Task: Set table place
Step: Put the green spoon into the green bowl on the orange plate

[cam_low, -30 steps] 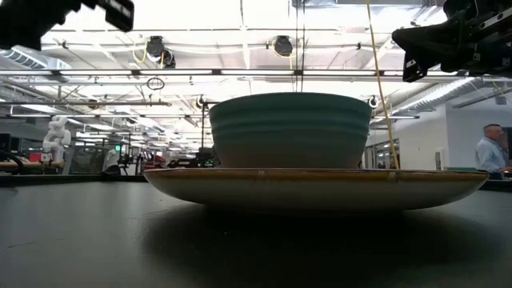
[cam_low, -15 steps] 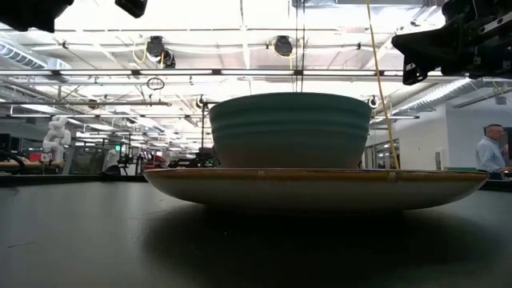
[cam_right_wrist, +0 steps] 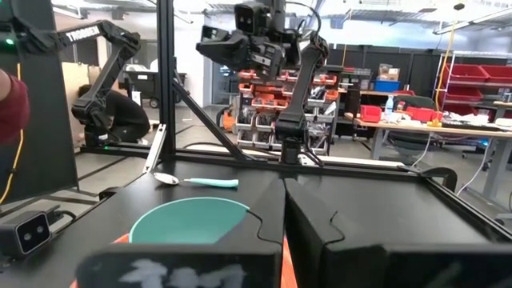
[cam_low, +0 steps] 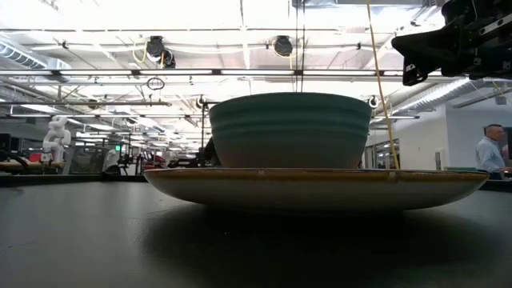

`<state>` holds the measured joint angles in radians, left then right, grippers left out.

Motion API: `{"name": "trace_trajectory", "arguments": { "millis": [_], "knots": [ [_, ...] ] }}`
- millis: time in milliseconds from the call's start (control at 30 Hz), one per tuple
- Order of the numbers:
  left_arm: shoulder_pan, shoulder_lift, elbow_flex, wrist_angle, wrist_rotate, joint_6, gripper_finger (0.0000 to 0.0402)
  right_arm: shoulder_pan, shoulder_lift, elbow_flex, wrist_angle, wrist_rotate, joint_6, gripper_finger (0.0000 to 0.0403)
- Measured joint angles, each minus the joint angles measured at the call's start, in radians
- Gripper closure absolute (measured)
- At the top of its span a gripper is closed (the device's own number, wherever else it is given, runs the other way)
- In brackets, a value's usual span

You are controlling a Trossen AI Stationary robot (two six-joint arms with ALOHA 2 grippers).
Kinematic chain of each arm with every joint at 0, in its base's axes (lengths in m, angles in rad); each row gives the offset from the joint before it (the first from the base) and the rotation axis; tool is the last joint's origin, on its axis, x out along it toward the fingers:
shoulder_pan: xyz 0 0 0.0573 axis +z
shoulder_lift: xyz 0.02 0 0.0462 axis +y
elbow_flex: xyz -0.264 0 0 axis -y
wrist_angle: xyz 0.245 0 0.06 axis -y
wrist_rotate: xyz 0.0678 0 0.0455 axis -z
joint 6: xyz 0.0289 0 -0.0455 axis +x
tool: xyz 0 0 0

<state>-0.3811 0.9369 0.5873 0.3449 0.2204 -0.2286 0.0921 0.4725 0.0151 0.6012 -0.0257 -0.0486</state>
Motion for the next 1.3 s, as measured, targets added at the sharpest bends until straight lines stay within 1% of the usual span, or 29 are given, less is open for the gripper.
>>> {"name": "trace_trajectory", "arguments": {
  "millis": [133, 267, 367, 500, 633, 767, 900, 1133, 1200, 1300],
  "knots": [
    [-0.041, 0.007, 0.072, -0.170, -0.066, -0.002, 0.0371, 0.000, 0.000, 0.000, -0.006, 0.000, 0.000, 0.0403],
    [-0.080, 0.006, 0.141, -0.332, -0.157, -0.025, 0.0371, 0.000, 0.000, 0.000, -0.006, 0.000, 0.002, 0.0403],
    [-0.099, 0.006, 0.184, -0.393, -0.197, -0.060, 0.0371, 0.000, 0.000, 0.000, -0.007, 0.000, 0.002, 0.0403],
    [-0.109, 0.006, 0.207, -0.403, -0.222, -0.084, 0.0371, 0.000, 0.000, 0.000, -0.007, 0.000, 0.000, 0.0403],
    [-0.109, 0.007, 0.207, -0.425, -0.223, -0.087, 0.0371, 0.000, 0.000, 0.000, -0.007, 0.000, 0.000, 0.0403],
    [-0.112, 0.040, 0.206, -0.523, -0.222, -0.061, 0.0371, 0.000, 0.000, 0.000, -0.008, 0.000, 0.002, 0.0403],
    [-0.111, 0.086, 0.206, -0.585, -0.220, -0.083, 0.0371, 0.000, 0.000, 0.000, -0.009, 0.000, 0.002, 0.0403],
    [-0.106, 0.155, 0.206, -0.642, -0.071, -0.162, 0.0371, 0.000, 0.000, 0.000, -0.012, 0.000, 0.000, 0.0403],
    [-0.103, 0.159, 0.206, -0.648, -0.041, -0.196, 0.0371, 0.000, 0.000, 0.000, -0.012, 0.000, 0.000, 0.0403],
    [-0.103, 0.158, 0.206, -0.676, -0.026, -0.232, 0.0371, 0.000, 0.000, 0.000, -0.012, 0.000, 0.000, 0.0403]
  ]
}}
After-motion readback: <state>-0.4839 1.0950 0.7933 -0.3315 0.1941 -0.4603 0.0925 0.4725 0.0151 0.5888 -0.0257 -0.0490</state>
